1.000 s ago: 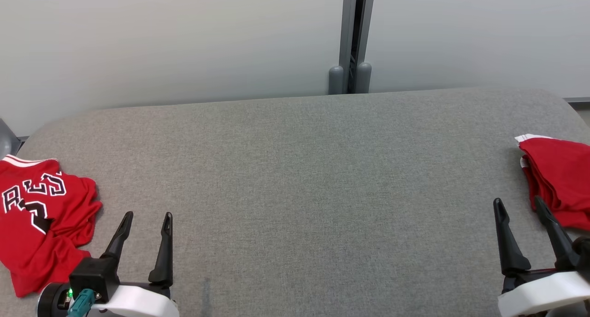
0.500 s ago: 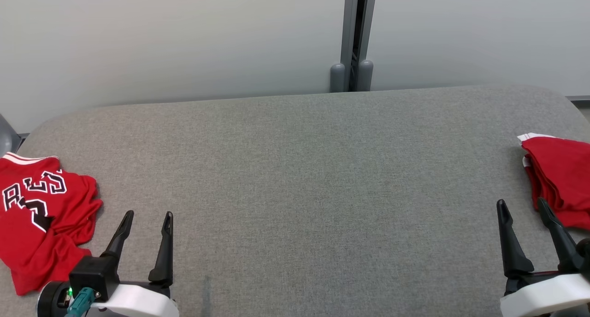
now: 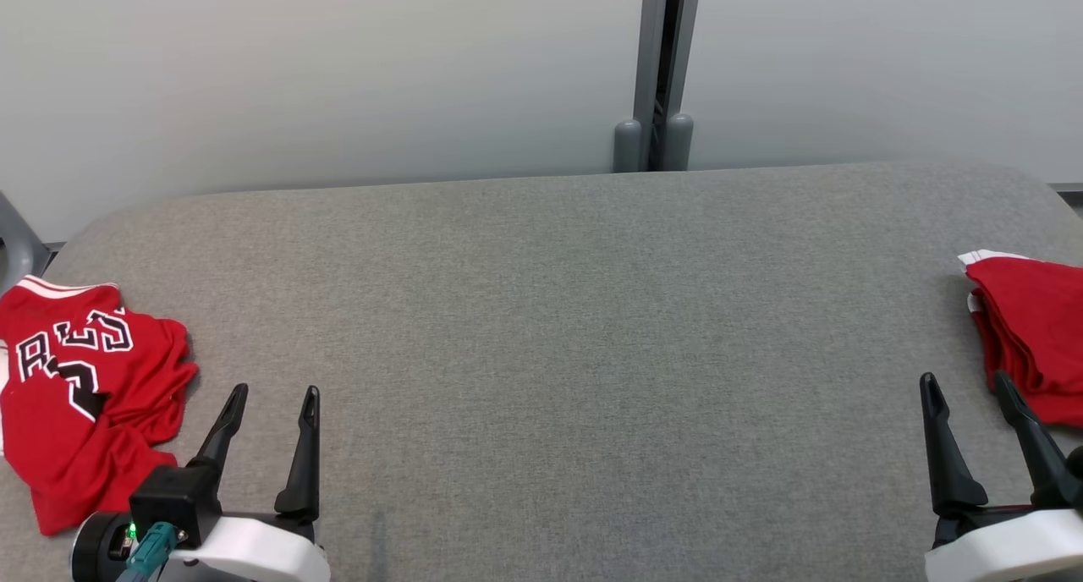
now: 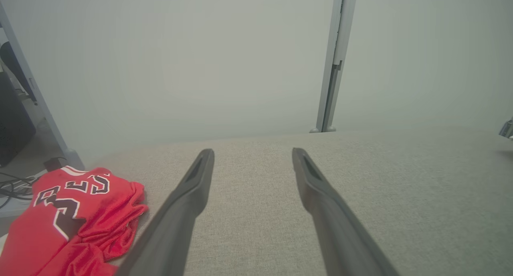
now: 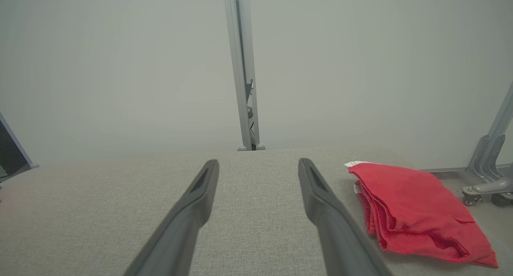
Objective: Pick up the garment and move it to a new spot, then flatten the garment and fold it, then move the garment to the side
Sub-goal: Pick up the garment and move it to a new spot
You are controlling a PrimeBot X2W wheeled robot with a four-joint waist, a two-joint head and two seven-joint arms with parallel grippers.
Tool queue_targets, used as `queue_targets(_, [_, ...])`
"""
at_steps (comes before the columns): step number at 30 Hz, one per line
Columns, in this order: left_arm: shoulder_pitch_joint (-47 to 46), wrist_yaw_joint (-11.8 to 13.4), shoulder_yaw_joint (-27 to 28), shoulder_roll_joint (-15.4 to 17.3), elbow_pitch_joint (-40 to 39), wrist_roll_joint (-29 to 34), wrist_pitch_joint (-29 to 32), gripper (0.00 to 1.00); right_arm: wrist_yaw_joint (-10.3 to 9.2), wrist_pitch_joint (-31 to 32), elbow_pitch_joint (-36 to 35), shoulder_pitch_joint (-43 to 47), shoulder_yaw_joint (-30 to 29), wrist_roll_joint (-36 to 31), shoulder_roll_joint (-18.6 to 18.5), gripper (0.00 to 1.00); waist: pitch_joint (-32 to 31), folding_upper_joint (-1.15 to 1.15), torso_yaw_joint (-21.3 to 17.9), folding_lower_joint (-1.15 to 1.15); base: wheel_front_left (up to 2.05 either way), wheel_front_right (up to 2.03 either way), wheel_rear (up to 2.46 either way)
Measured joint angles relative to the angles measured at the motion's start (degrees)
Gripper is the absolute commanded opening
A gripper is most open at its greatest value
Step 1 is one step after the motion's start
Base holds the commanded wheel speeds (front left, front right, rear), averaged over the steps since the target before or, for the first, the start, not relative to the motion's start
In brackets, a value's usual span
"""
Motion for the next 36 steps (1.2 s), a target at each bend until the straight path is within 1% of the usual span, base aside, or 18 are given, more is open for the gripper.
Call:
queue_targets(2, [-0.4, 0.0, -0.2, 0.0, 0.2, -0.1, 0.0, 1.00, 0.00, -0.2, 0.1, 0.1, -0.3, 0.1, 0.0, 1.00, -0.1, 0.00, 0.4, 0.00, 0.00, 0.00, 0.00])
queue_targets(8, [-3.1, -0.2, -0.5, -0.5, 1.0, -1.0, -0.6, 1.00, 0.00, -0.3, -0.9, 0.3, 0.0, 0.0, 0.0, 1.00, 0.1, 0.00, 4.4, 0.00, 0.00, 0.00, 0.00])
queue_targets(18, [-6.1, -0.4, 1.1, -0.2, 3.3, -2.1, -2.9, 1.00, 0.00, 0.8, -2.1, -2.6, 5.0, -0.7, 0.1, 1.00, 1.3, 0.00, 14.8, 0.00, 0.00, 0.00, 0.00])
queue_targets(23, [-6.2, 0.0, 1.7, -0.5, 4.0, -2.6, -3.7, 1.00, 0.00, 1.2, -2.4, -3.4, 6.4, -0.6, 0.1, 1.00, 1.7, 0.00, 20.0, 0.00, 0.00, 0.00, 0.00])
queue_targets(27, [-6.3, 0.0, 2.2, -0.6, 4.4, -3.1, -4.4, 1.00, 0.00, 1.3, -2.3, -3.9, 6.9, -0.6, 0.1, 1.00, 2.0, 0.00, 23.3, 0.00, 0.00, 0.00, 0.00])
queue_targets(31, [-6.5, -0.1, 2.6, -0.6, 4.7, -3.4, -4.9, 1.00, 0.00, 1.5, -2.2, -4.1, 7.0, -0.6, 0.1, 1.00, 2.4, 0.00, 25.5, 0.00, 0.00, 0.00, 0.00])
queue_targets(36, [-6.9, -0.1, 2.5, -0.5, 5.1, -3.5, -5.1, 1.00, 0.00, 1.7, -2.2, -4.2, 7.0, -0.6, 0.1, 1.00, 2.8, 0.00, 26.3, 0.00, 0.00, 0.00, 0.00])
